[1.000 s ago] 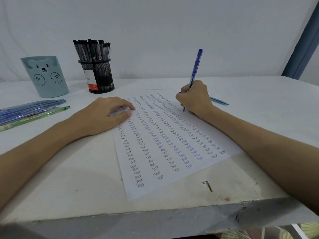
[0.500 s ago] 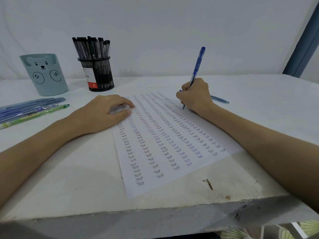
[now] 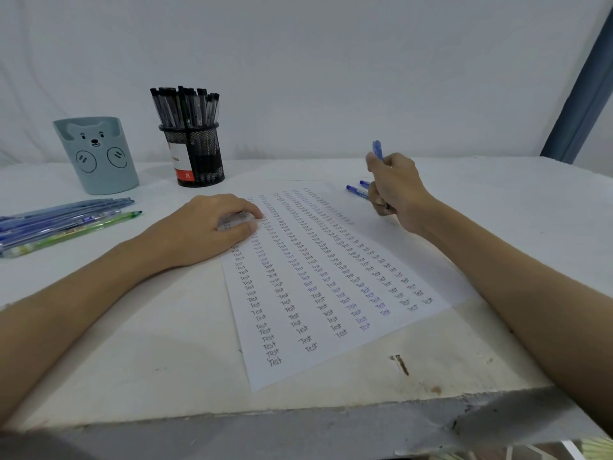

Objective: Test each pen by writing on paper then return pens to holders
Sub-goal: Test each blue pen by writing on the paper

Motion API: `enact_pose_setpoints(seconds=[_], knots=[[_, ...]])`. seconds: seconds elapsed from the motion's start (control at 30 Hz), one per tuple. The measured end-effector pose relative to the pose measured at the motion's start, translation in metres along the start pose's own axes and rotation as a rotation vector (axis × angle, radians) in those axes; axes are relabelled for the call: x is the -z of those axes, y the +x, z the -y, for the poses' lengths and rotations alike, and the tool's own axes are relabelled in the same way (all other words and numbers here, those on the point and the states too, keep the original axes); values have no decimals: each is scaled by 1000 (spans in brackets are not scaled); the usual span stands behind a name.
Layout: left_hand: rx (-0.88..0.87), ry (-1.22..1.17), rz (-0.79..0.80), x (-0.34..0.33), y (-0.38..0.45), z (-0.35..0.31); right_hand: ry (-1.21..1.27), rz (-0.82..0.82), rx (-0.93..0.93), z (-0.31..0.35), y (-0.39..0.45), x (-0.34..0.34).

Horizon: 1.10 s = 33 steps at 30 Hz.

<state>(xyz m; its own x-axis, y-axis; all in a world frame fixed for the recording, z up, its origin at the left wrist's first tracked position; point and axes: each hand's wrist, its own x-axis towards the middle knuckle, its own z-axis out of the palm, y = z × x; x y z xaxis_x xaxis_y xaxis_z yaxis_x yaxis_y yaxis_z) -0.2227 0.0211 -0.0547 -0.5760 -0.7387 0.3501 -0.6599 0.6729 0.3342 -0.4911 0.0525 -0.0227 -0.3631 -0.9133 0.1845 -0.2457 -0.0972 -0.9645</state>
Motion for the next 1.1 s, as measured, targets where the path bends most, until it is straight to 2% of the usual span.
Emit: enact_pose_setpoints(seconds=[0.13, 0.33, 0.43, 0.67, 0.8, 0.83, 0.93, 1.1], knots=[[10, -16, 5, 1, -1, -2, 21, 26, -34, 4, -2, 2], [18, -12, 10, 0, -1, 0, 202, 166, -132, 12, -5, 5], [18, -13, 14, 1, -1, 0, 183, 174, -122, 14, -4, 6], [19, -11, 13, 0, -1, 0, -157, -12, -46, 6, 3, 11], [18, -11, 7, 0, -1, 0, -734, -73, 133, -9, 11, 18], [15, -13, 2, 0, -1, 0, -813, -65, 155, -12, 12, 18], [18, -8, 2, 0, -1, 0, -865, 3, 177, -15, 13, 15], [27, 15, 5, 6, -3, -4, -869, 24, 218, -14, 11, 16]])
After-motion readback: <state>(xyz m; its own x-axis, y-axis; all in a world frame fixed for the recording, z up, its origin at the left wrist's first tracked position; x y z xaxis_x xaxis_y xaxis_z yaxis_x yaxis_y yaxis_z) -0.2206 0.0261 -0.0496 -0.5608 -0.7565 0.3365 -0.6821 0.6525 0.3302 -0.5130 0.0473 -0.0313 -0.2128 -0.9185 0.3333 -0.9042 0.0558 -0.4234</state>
